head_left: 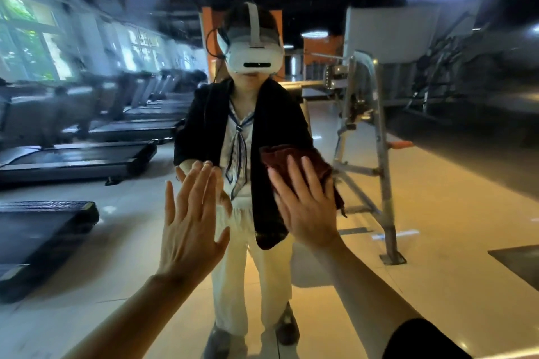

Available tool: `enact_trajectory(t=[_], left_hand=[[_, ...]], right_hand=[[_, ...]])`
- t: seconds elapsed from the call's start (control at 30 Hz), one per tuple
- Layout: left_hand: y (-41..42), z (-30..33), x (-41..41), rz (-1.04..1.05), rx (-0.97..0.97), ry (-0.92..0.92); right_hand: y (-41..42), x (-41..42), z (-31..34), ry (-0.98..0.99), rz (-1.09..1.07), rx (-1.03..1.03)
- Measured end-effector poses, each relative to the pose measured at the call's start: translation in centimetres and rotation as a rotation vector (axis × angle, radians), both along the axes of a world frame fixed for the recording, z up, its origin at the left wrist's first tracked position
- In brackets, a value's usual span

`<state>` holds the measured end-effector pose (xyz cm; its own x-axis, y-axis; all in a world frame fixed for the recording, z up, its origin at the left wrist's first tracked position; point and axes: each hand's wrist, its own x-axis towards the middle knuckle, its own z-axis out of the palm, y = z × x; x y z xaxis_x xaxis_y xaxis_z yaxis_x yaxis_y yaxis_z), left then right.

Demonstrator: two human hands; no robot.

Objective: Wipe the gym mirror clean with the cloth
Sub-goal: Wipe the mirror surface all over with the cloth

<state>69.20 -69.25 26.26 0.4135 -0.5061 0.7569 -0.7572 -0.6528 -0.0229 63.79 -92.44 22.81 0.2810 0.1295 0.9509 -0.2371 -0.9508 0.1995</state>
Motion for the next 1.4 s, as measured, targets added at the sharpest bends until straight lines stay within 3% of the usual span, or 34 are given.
enact_trajectory(t=[0.2,0.37,0.43,0.53,0.6,0.7,0.8,0.87,1.0,1.07,1.23,1.4], left_hand=[[-4.9,0.3,-2.6,-0.066,0.056,0.0],[-8.8,1.1,-4.3,-0.123,0.061,-0.049],[-10.5,1.6,-5.1,-0.134,0.069,-0.07],[-12.9,2.0,-5.9,-0.151,0.095,-0.115],[-14.3,2.1,-6.5,-0.156,0.121,-0.136],[-15.9,2.5,-7.2,-0.164,0.145,-0.158],[-17.2,3.5,-7.6,-0.176,0.152,-0.206],[-18.1,4.5,-7.8,-0.174,0.145,-0.231],[-20.1,6.0,-8.1,-0.166,0.156,-0.265],[-21.0,6.4,-8.4,-0.183,0.165,-0.296],[-22.8,7.4,-8.7,-0.233,0.14,-0.374],[-25.2,8.7,-9.0,-0.311,0.097,-0.41]], right_hand=[[-10.2,-5.6,-1.0,-0.071,-0.159,0.207],[-8.8,-5.4,-0.4,-0.332,-0.132,0.677],[-6.4,-4.5,0.4,-0.214,-0.038,0.548],[-7.7,-5.2,-0.1,0.039,0.035,0.17],[-10.7,-6.6,-0.8,0.042,0.007,0.111],[-15.6,-8.9,-1.5,-0.127,-0.096,0.36],[-17.5,-9.3,1.1,-0.355,-0.03,0.589],[-16.0,-8.2,4.0,-0.443,0.008,0.598],[-13.9,-6.9,3.4,-0.169,0.038,0.315],[-16.8,-7.8,1.8,-0.19,0.011,0.234],[-24.8,-10.6,4.1,-0.706,-0.067,0.798],[-25.0,-10.3,6.4,-0.696,-0.093,0.72]])
